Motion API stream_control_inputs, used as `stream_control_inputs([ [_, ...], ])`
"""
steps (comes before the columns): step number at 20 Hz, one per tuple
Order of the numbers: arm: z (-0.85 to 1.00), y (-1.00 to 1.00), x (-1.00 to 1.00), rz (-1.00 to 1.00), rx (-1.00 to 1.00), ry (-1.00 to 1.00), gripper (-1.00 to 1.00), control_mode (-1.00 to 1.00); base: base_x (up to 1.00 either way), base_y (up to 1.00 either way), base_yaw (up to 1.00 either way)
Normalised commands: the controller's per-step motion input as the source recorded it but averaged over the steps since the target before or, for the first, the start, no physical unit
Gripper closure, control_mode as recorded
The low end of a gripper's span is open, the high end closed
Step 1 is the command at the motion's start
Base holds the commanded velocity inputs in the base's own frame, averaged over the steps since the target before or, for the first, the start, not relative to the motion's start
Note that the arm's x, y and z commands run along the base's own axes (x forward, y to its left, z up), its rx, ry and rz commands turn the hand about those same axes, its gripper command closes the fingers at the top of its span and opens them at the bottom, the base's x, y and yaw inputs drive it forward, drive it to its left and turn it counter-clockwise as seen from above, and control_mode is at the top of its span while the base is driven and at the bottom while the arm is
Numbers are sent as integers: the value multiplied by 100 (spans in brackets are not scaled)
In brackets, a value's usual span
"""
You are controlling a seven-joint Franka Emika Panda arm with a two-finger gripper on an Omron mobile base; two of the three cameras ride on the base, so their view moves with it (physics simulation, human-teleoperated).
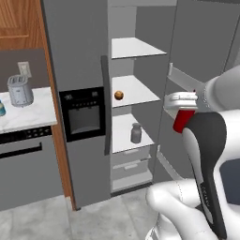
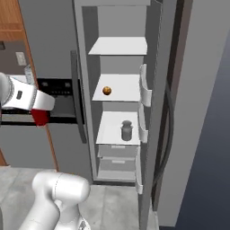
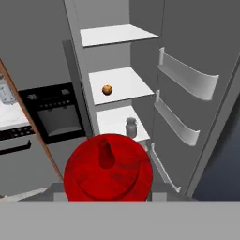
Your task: Place the mayonnaise and ketchup from the counter to the top shelf of the fridge. If the existing items in the fridge are on the top shelf, move them to other shelves.
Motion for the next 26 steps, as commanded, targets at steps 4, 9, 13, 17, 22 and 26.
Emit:
stream_control_inputs([
  [4,0,0,0,0,0,0,100,100,74,-8,0],
  [9,0,0,0,0,0,0,100,100,76,-6,0],
  [13,0,0,0,0,0,0,100,100,53,-26,0],
  [17,0,0,0,0,0,0,100,100,22,-48,0],
  [22,0,0,0,0,0,0,100,100,32,-32,0],
  [26,0,0,0,0,0,0,100,100,56,-7,0],
])
